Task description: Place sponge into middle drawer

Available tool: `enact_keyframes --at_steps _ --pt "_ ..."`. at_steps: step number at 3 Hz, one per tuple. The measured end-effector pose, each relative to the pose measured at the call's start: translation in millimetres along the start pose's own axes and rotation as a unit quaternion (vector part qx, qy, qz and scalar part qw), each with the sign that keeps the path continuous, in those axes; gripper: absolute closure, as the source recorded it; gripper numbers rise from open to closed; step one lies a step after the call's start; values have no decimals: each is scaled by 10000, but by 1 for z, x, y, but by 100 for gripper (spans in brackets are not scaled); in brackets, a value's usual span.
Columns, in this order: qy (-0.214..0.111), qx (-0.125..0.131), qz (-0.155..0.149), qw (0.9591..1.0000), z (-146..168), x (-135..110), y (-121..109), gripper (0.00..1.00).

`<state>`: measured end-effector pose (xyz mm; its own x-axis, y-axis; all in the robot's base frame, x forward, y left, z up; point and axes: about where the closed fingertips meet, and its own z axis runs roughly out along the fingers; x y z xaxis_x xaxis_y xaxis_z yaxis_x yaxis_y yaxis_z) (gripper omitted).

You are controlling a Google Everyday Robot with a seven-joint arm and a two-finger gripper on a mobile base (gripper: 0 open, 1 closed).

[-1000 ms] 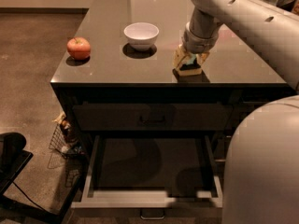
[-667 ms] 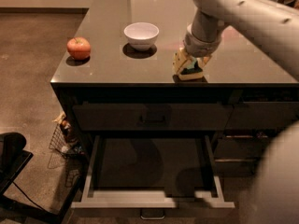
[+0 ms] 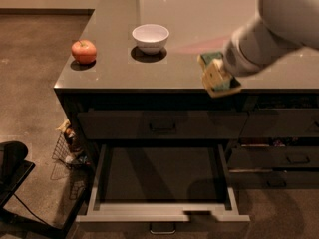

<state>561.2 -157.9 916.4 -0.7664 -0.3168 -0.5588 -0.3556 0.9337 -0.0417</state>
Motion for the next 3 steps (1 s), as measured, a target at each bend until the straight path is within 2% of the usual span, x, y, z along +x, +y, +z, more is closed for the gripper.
enact_keyframes --at_steps 1,2,3 --pt "374 -275 -468 9978 13 68 14 100" --pt "1276 -693 -1150 9827 90 145 23 100" --pt "1282 -704 -1147 9826 91 145 23 100"
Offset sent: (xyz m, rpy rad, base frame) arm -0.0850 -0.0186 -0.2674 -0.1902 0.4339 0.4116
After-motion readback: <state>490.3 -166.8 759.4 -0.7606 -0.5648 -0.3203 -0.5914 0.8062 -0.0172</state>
